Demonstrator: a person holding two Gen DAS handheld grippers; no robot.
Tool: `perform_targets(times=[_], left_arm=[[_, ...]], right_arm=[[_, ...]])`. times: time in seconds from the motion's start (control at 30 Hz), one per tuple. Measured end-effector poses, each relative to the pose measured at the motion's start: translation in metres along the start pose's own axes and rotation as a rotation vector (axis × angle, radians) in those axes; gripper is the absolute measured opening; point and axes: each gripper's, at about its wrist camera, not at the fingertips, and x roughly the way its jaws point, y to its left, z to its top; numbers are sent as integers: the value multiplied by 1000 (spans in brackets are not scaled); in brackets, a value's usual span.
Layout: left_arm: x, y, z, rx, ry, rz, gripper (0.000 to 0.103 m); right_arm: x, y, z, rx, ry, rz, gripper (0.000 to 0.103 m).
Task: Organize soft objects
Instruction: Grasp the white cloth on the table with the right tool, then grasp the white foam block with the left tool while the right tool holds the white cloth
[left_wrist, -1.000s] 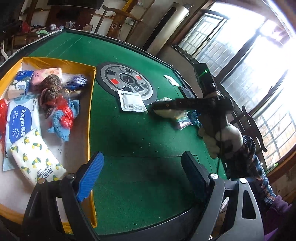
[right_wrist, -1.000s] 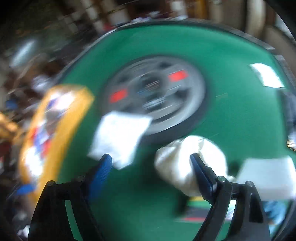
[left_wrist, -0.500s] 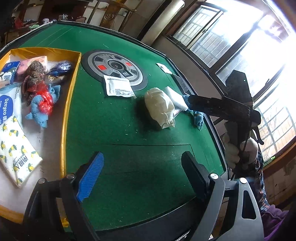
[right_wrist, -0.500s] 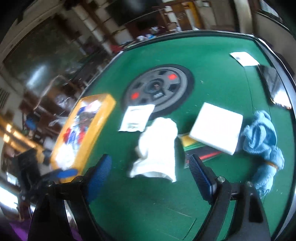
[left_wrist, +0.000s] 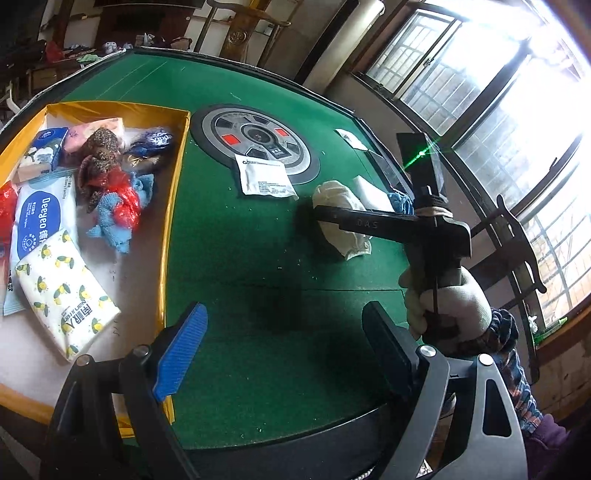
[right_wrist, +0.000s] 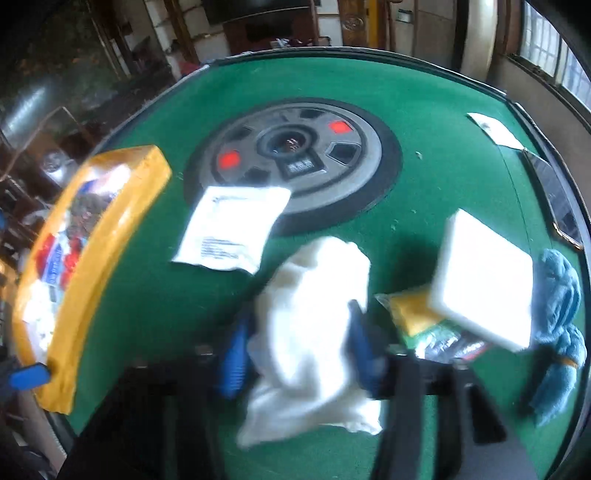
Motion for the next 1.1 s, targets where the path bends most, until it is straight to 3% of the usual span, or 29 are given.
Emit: perform_targets(times=[0.1,0.17,0.23,0.47,0.67,0.83,1.07,1.1], left_arm=[[4,1,1,2,12,13,86],[7,-1,3,10,21,18,86],[10,-5,6,24,26,15,86],[45,-38,33,81,65,-6,86],[109,-85,66,80,123,-56,86],[167,-119,105,64,174,-112,86],[253,-116,148,-23,233,-99,87],[254,-118,151,-17,199,-107,87]], right_arm=[[-21,-19,-15,60,-22,116,23],[-43,-39,-35,120,-46,243,23],[-64,-55,-59,146,-69,291,23],[-97,-124,-120,270,-115,235,23],[-88,-168,-135,404,-136,295,23],[-85,-168,-138,431,-147,347,24],[-82,-158,-137,389,-119,364,25],[-82,-157,-137,388,-119,366,25]])
